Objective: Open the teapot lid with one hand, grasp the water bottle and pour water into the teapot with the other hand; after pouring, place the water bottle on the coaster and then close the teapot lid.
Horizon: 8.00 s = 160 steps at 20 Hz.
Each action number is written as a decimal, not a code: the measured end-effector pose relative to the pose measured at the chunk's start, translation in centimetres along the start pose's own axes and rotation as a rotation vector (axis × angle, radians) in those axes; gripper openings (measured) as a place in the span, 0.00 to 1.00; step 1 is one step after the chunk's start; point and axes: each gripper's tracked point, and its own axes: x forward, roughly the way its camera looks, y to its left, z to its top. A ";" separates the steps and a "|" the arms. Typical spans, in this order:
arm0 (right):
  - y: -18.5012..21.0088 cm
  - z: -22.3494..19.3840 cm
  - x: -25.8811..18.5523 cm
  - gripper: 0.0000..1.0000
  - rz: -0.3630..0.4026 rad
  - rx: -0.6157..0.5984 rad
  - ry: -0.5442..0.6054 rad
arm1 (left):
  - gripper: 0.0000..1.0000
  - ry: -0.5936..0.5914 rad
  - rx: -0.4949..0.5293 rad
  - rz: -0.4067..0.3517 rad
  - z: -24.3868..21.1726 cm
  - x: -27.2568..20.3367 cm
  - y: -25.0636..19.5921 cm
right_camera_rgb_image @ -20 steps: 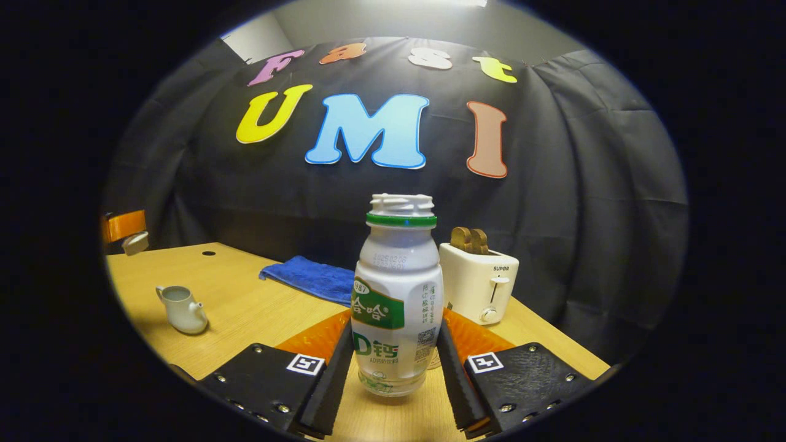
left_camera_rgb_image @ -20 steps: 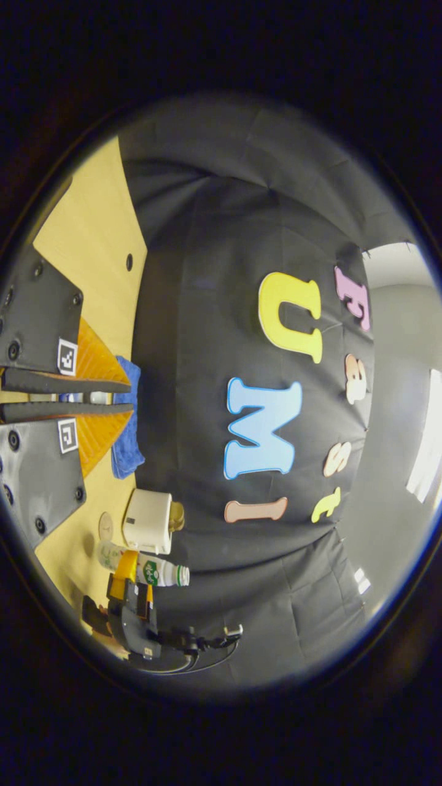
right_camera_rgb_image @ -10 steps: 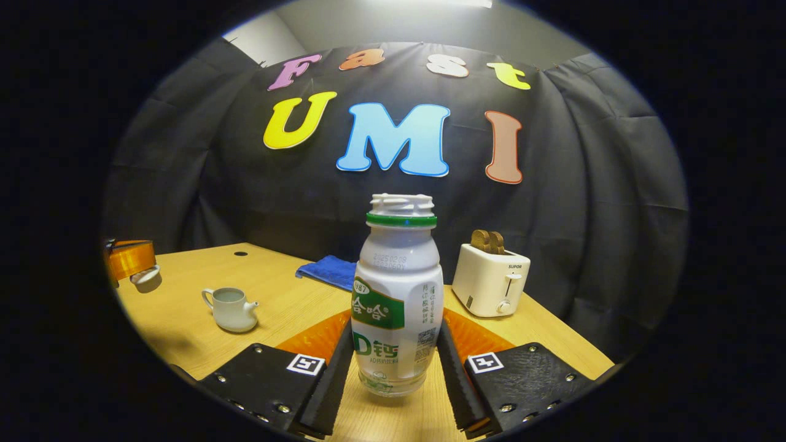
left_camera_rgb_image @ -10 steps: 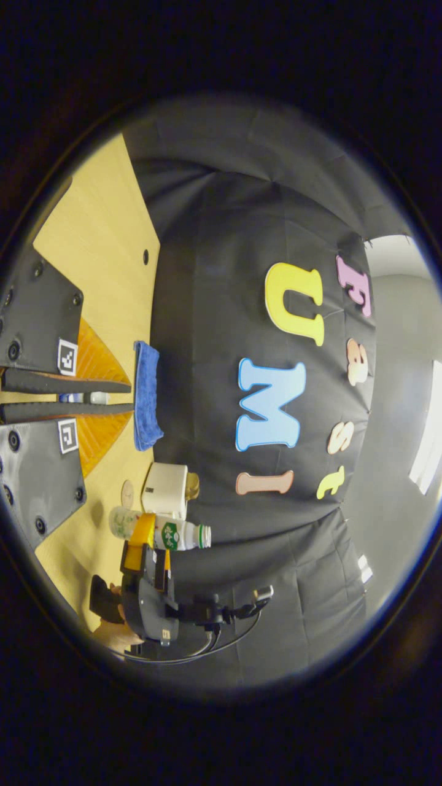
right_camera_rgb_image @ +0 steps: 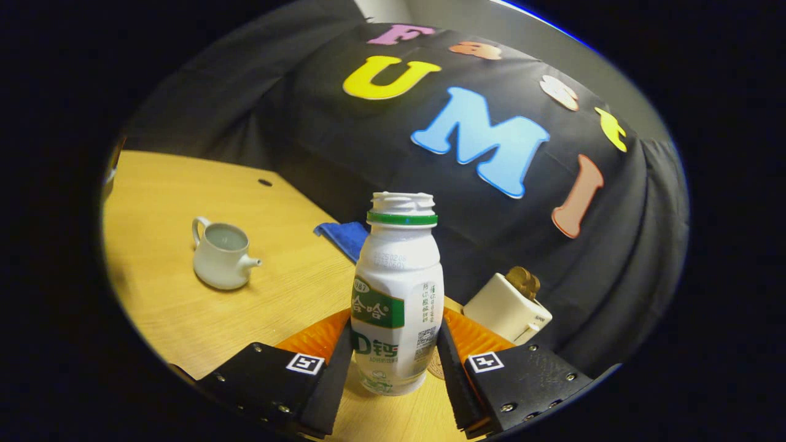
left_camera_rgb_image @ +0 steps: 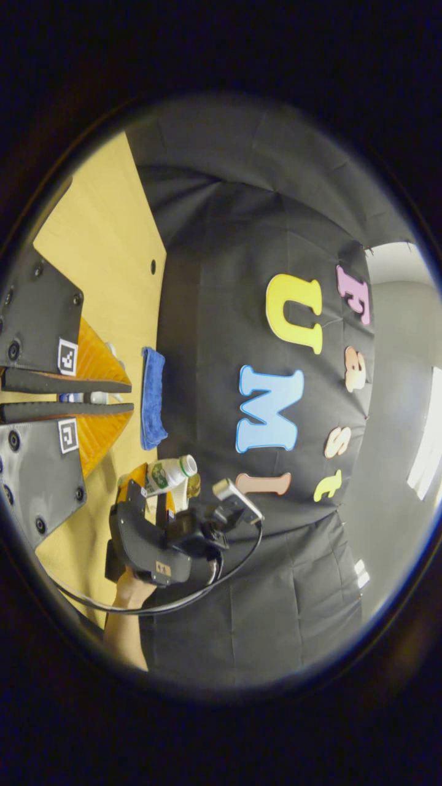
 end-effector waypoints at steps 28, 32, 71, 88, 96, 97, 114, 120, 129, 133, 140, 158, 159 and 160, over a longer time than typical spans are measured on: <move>6.0 3.9 4.7 0.70 -0.029 -0.901 -0.034 | 0.16 -0.003 0.001 0.056 -0.8 -3.0 3.3; 5.7 4.2 4.9 0.70 -0.071 -0.994 -0.049 | 0.15 0.007 0.005 0.052 -1.1 -2.8 3.2; 3.5 9.1 4.1 0.70 -0.230 -1.365 -0.155 | 0.07 0.003 0.008 0.116 -0.4 -3.4 5.9; 4.2 9.7 3.5 0.70 -0.259 -1.437 -0.198 | 0.15 0.019 0.019 0.109 -0.9 -3.2 5.6; 4.8 7.7 4.3 0.70 -0.185 -1.269 -0.188 | 0.12 0.029 -0.021 0.108 -1.5 -2.8 5.7; 4.8 7.6 4.4 0.70 -0.174 -1.231 -0.189 | 0.16 0.030 -0.027 0.104 -1.6 -2.7 5.5; -0.5 3.2 -4.6 0.70 0.006 0.165 -0.149 | 0.16 -0.005 -0.032 0.056 -0.3 10.6 5.4; -5.4 0.3 -8.1 0.70 0.009 0.436 -0.115 | 0.15 0.099 -0.060 0.025 -2.9 18.0 4.7; -7.9 -1.4 -9.2 0.70 -0.065 0.428 -0.132 | 0.07 0.184 0.007 0.052 -6.3 19.7 4.2; -7.8 -1.3 -9.2 0.70 -0.054 0.420 -0.128 | 0.16 0.208 0.018 0.065 -7.2 19.8 4.5; -8.6 -1.8 -6.1 0.70 -0.071 0.456 -0.117 | 0.16 0.217 0.004 0.069 -7.7 19.7 4.6; -14.7 -8.5 6.9 0.70 -0.222 0.621 0.012 | 0.81 -0.132 -0.019 -0.036 2.1 15.9 2.5; -15.1 -8.8 7.3 0.70 -0.241 0.628 0.008 | 0.81 -0.141 -0.025 -0.042 2.2 15.7 2.7; -15.2 -9.2 7.7 0.70 -0.248 0.635 0.013 | 0.80 -0.144 -0.030 -0.042 2.2 15.7 2.8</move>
